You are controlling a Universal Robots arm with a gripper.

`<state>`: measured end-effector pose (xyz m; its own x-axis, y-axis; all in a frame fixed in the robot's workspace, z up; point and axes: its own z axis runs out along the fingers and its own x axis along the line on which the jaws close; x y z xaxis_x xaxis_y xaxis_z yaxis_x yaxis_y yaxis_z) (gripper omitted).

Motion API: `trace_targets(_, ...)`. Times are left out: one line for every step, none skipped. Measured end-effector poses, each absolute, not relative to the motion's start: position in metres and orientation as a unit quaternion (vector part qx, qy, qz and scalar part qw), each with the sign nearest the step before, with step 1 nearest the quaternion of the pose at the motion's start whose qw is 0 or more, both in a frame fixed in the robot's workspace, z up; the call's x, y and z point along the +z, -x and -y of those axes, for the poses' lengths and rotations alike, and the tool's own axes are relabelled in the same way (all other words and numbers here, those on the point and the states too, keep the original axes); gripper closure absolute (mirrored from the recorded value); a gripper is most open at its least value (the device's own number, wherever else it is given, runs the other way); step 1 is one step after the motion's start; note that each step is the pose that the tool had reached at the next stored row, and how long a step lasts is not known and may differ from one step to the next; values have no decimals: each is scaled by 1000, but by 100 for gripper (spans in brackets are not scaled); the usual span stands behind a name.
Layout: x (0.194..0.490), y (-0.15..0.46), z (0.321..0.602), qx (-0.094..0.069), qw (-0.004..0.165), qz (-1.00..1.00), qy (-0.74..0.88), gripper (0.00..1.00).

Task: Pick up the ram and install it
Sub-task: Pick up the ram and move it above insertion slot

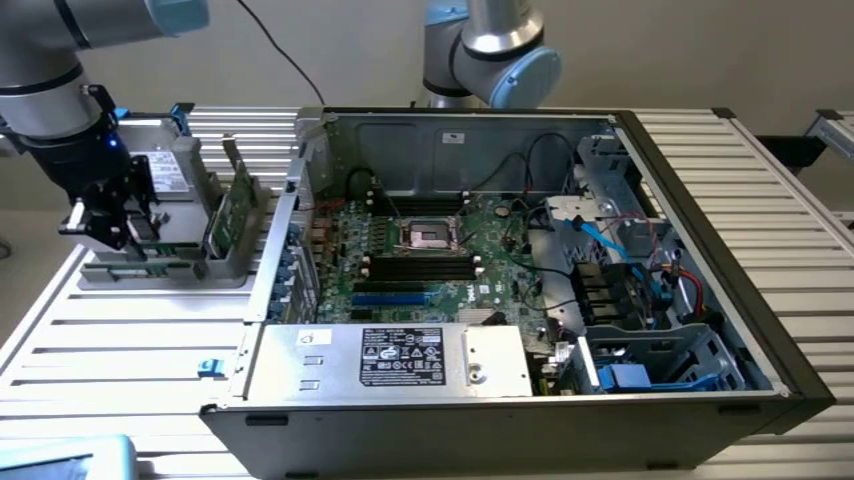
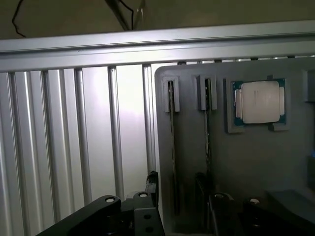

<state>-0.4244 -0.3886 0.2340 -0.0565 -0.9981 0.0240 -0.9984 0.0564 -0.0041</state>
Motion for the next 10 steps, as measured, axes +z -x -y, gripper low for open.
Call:
trace_targets(232,424,389,10,7,727,-687,57)
trace_targets(230,424,389,10,7,727,-687,57)
trace_targets(229,424,389,10,7,727,-687,57)
trace_targets(227,424,389,10,7,727,-687,57)
trace_targets(225,424,389,10,7,726,-687,57)
trace_targets(223,424,389,10,7,726,-687,57)
trace_targets(221,424,389,10,7,726,-687,57)
trace_targets(219,424,389,10,7,726,-687,57)
trace_targets(218,424,389,10,7,726,-688,57)
trace_targets(216,424,389,10,7,726,-688,57)
